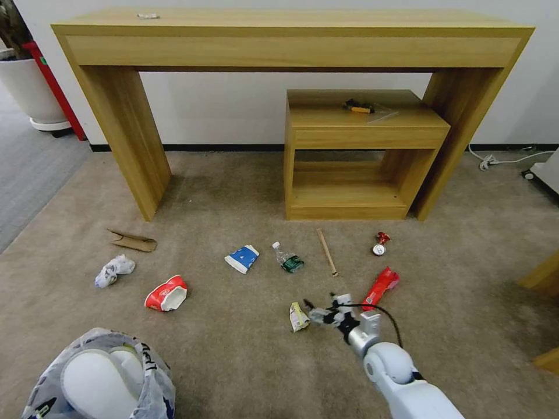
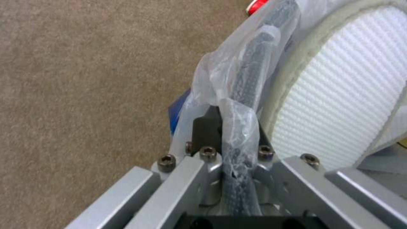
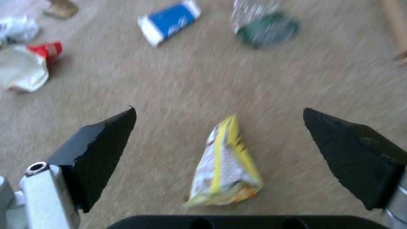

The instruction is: Pick up the trash bin and place the garbage on the floor into it.

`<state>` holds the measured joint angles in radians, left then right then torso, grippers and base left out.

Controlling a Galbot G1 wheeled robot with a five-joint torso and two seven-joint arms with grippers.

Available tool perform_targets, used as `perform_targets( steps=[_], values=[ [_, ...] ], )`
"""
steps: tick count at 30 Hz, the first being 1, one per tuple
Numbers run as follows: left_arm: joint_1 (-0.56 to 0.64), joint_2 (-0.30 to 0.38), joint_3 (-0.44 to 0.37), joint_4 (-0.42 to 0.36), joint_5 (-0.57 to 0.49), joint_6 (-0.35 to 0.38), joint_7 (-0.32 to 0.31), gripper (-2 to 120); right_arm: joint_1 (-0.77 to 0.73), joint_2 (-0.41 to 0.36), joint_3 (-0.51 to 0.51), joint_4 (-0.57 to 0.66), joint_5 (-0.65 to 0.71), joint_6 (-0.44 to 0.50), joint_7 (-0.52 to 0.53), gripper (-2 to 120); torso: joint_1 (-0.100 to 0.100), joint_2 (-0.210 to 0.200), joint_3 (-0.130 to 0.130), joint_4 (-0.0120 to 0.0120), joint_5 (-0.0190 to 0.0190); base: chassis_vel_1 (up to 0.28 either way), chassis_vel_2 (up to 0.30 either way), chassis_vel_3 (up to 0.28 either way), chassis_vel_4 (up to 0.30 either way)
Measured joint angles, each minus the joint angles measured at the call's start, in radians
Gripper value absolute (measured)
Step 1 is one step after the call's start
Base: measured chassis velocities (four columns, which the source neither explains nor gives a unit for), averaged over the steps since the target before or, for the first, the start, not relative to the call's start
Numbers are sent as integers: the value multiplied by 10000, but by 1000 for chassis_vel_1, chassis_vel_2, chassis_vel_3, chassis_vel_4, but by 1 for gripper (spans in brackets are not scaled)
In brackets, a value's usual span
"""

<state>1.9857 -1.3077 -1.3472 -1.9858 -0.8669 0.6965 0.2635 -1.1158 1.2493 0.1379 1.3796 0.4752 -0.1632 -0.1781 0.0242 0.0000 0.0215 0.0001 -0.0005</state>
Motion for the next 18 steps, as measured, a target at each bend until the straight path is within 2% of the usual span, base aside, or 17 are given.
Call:
perform_targets(
  steps=[4,7,12,18],
  values=[
    [27,-39,-15,-28,7,-8,16,0,290,287,-141,-550,-117,-212,0,100,0,-1,1,-1,0,0,0,0,0],
    [29,-66,6,-40,69,-22,27,0,786,690,-180,-1575,-658,-128,71,100,0,0,1,-2,1,0,0,0,0],
    [5,-70,72,-91,96,-22,27,0,1107,927,-279,-2251,-772,-88,158,100,0,0,1,-3,-1,0,0,0,0],
    [-40,-30,99,-155,100,-9,13,0,1361,1218,-331,-2948,-1026,-86,244,82,0,0,1,-3,0,0,0,0,0]
  ],
)
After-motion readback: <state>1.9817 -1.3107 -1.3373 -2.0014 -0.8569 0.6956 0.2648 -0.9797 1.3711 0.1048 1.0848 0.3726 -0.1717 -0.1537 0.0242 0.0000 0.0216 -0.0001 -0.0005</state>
